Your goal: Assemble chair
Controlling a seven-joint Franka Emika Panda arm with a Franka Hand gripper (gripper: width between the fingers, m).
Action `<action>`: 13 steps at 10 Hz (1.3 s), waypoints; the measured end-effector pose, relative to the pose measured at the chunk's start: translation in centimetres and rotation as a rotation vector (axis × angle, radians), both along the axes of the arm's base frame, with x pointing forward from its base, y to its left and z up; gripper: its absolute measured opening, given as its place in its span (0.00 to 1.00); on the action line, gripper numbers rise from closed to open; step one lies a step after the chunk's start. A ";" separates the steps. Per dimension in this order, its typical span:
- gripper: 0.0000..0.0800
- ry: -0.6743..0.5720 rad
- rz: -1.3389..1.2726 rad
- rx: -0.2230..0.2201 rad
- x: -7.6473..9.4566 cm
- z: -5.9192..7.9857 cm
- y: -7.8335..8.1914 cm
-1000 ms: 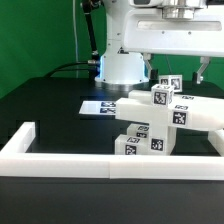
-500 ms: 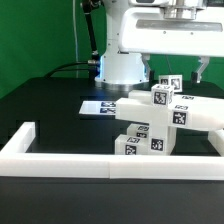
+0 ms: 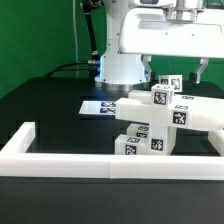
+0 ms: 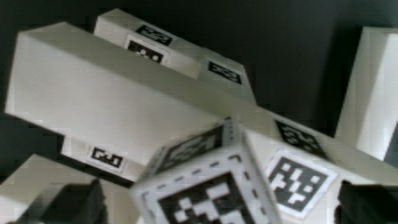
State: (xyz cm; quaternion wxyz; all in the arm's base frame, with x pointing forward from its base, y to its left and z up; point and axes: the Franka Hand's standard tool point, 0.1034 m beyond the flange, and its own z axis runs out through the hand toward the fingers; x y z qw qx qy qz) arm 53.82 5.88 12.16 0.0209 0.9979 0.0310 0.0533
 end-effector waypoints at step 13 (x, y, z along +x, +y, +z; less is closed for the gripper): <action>0.36 -0.018 -0.490 0.057 0.0 0.0 -0.1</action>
Offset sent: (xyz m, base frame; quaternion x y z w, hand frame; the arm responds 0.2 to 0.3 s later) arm 0.0000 0.0000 0.0000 0.0000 0.0000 0.0000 1.0000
